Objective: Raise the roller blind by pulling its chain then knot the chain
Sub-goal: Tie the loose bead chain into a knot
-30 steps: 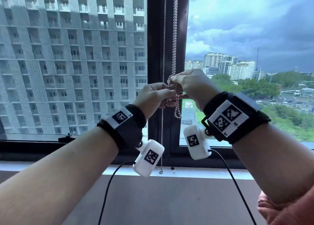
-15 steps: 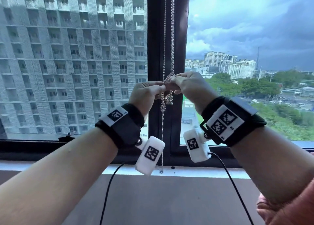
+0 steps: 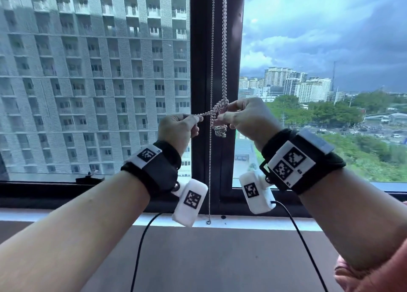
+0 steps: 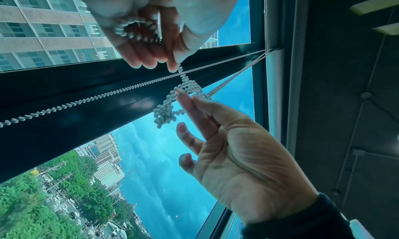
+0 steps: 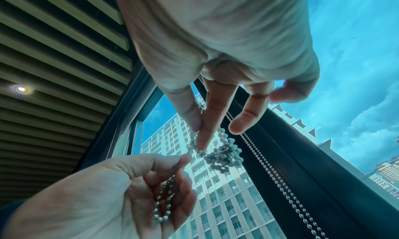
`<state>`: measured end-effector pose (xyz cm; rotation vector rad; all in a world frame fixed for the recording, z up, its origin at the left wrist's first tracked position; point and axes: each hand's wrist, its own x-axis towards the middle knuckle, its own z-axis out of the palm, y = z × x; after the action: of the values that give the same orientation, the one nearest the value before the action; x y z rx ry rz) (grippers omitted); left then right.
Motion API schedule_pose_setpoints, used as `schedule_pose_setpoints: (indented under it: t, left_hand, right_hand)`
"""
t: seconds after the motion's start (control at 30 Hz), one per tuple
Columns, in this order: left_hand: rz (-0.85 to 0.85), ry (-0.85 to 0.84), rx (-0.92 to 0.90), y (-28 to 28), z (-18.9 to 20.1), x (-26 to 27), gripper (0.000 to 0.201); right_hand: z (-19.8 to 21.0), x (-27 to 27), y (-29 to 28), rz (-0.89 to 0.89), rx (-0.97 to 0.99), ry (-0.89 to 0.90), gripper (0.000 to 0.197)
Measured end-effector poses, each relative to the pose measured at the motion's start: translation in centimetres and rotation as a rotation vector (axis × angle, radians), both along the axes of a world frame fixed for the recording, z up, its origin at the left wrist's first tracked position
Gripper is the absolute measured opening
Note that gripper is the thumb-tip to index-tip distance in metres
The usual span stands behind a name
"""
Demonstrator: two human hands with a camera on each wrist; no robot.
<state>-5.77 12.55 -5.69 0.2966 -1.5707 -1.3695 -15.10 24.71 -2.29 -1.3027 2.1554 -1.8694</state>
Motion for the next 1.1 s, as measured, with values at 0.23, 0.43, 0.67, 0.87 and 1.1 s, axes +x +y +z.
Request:
schedule_pose_setpoints:
  t: [0.23,0.43,0.67,0.87,1.1]
  left_hand:
    - [-0.239,-0.162,0.082,0.5,-0.6,-0.2,0.016]
    - [-0.351,-0.126,0.085,1.7,-0.5,-0.6,0.009]
    - [-0.231,-0.173,-0.082,0.7,-2.3,-0.6,0.02]
    - [-0.303,-0.062,0.031,1.0,-2.6,-1.1,0.005]
    - [-0.257,-0.048,-0.017,1.0,-3.0,-1.1,0.015]
  right_hand:
    - [-0.3,-0.2,-0.4,0.002,0.008,-0.009,0.01]
    - [-0.7,-0.1,-0.8,-0.007,0.011,0.002,0.01]
    - [-1.4,-0.8,-0.3,-0.014,0.07,-0.014,0.014]
    - [-2.1,-0.9,-0.4,0.024,0.024,-0.015,0.014]
    - [-2.6,-0.5,-0.1,0.06,-0.012,-0.113,0.012]
